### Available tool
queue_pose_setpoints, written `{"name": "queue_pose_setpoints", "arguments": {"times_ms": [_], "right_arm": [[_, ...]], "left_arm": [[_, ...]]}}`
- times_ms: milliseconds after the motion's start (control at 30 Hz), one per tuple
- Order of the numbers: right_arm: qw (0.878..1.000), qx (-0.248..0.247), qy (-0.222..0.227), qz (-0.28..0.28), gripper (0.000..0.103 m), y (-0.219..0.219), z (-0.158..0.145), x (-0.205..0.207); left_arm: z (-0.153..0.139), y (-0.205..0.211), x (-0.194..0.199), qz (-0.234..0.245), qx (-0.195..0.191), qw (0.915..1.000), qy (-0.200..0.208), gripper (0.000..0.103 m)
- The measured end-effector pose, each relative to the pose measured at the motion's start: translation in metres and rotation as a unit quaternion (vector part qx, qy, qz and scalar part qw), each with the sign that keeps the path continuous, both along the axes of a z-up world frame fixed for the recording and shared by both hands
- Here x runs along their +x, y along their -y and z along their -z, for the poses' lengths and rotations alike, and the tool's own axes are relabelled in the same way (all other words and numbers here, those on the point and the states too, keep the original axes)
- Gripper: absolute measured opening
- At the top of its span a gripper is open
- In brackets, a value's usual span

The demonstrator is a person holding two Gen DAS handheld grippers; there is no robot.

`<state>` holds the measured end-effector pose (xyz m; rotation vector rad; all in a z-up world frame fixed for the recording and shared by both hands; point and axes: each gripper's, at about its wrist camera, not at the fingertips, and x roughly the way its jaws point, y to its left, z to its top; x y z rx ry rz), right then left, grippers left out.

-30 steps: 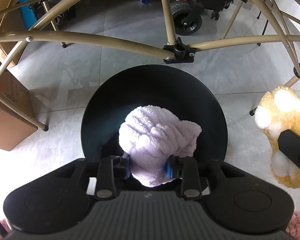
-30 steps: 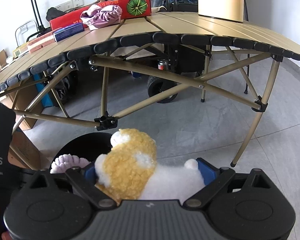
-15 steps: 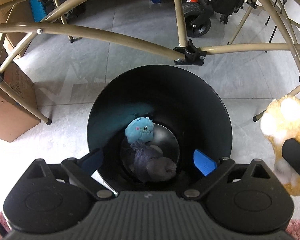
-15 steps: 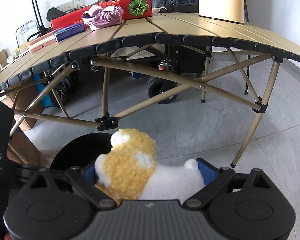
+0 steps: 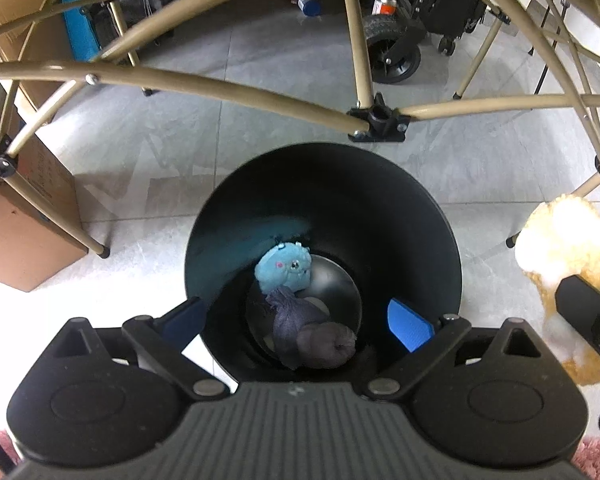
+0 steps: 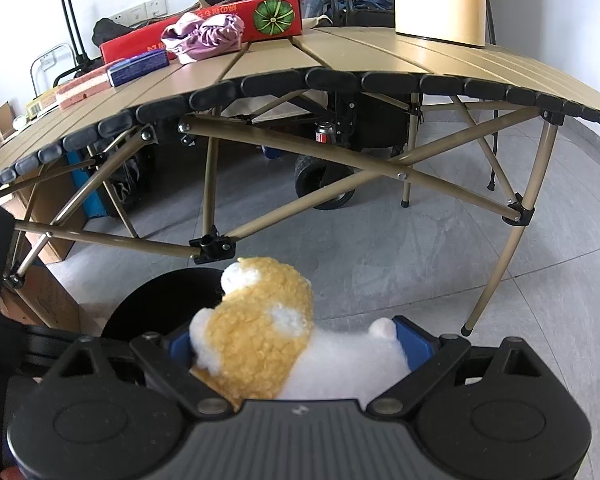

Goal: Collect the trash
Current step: 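Move the left tool aside while the right tool brings the plush toy over the bin, then lower the plush toy into the bin and open the right gripper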

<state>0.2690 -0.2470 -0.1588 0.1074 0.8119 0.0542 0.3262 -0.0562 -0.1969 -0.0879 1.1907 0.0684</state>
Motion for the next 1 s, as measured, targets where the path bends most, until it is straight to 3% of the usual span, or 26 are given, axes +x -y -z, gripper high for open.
{"name": "queue_pose_setpoints", "arguments": {"times_ms": [600,1000], "right_arm": [[0.999,0.000,0.013,-0.039,0.095,-0.031,-0.008,0.002],[0.996,-0.006,0.004,-0.085,0.095,-0.067,-0.001,0.013]], "left_arm": [[-0.031,-0.044,-0.023,-0.014,0.019,0.9979,0.060,0.103],[-0.050,-0.095,-0.041,-0.068,0.013,0.9949,0.073,0.103]]}}
